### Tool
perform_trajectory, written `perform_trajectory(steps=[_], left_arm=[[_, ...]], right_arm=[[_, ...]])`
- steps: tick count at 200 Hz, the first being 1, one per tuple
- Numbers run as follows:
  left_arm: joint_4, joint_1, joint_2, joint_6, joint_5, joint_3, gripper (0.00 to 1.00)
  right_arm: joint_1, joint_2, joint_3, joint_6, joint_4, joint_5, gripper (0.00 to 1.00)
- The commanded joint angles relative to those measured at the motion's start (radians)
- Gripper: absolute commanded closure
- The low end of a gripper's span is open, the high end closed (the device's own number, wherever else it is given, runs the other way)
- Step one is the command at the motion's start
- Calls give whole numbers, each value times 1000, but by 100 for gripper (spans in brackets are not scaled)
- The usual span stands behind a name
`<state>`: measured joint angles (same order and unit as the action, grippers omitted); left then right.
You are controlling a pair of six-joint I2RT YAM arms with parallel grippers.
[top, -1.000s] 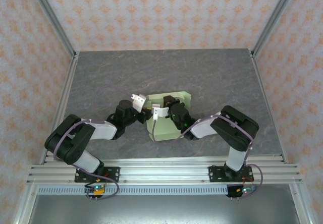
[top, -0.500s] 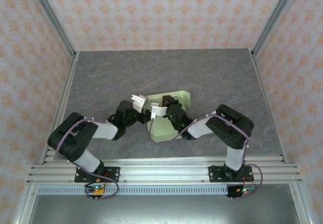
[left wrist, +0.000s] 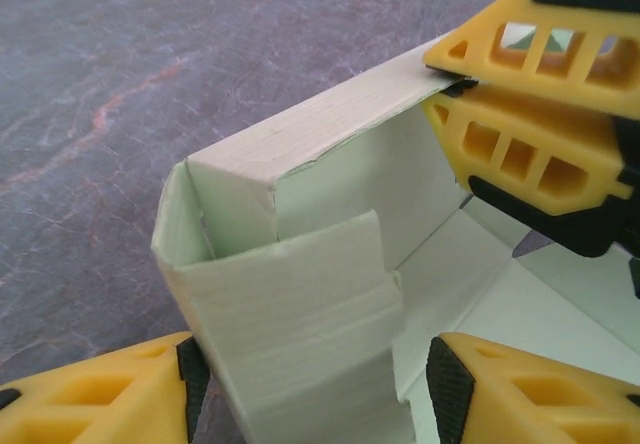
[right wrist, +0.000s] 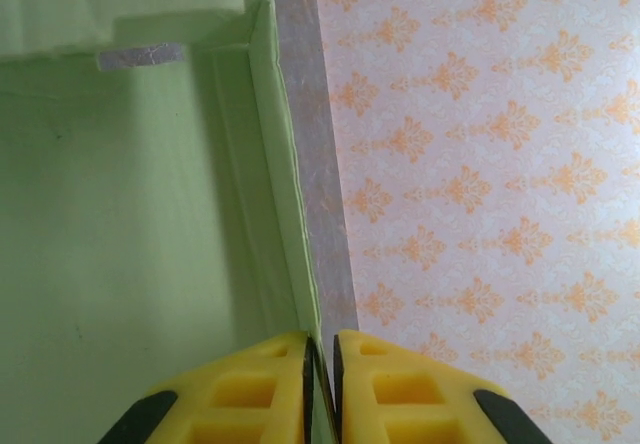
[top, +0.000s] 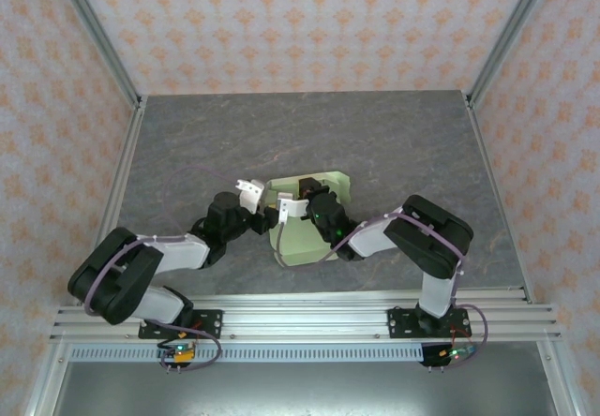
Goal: Fold the paper box
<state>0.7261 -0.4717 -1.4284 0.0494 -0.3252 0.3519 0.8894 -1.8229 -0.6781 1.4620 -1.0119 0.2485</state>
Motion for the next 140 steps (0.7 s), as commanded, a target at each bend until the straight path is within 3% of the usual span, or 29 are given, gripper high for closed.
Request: perform_trajectory(steps=[1, 17, 34, 77, 84, 91, 95, 99, 116, 128, 140], left_arm=[[64, -6, -49, 33, 20, 43, 39], [74, -7, -77, 56, 36, 65, 46], [81, -6, -104, 61, 31, 86, 56], [107, -6, -140, 70, 38, 91, 63], [105, -6, -144, 72, 38, 91, 64], [107, -6, -149, 75, 38, 91, 64], [109, -5, -151, 78, 40, 91, 64], [110, -6, -152, 81, 41, 91, 64], [116, -6, -158, 87, 52, 90, 66], [121, -6, -162, 88, 60, 86, 67], [122, -6, -161, 90, 64, 88, 67]], right_arm=[[3, 41, 7, -10, 26, -26, 82], [3, 60, 12, -17, 61, -45, 70], [3, 77, 9, -37, 113, -59, 66], [2, 156, -1, -149, 237, -85, 52], [-1, 181, -8, -191, 270, -85, 45], [-5, 211, -16, -254, 312, -94, 43], [-7, 231, -22, -292, 341, -100, 31], [-7, 251, -28, -331, 371, -106, 27], [-12, 341, -60, -525, 478, -114, 19], [-18, 393, -94, -712, 545, -77, 15], [-26, 434, -144, -958, 627, 5, 0]])
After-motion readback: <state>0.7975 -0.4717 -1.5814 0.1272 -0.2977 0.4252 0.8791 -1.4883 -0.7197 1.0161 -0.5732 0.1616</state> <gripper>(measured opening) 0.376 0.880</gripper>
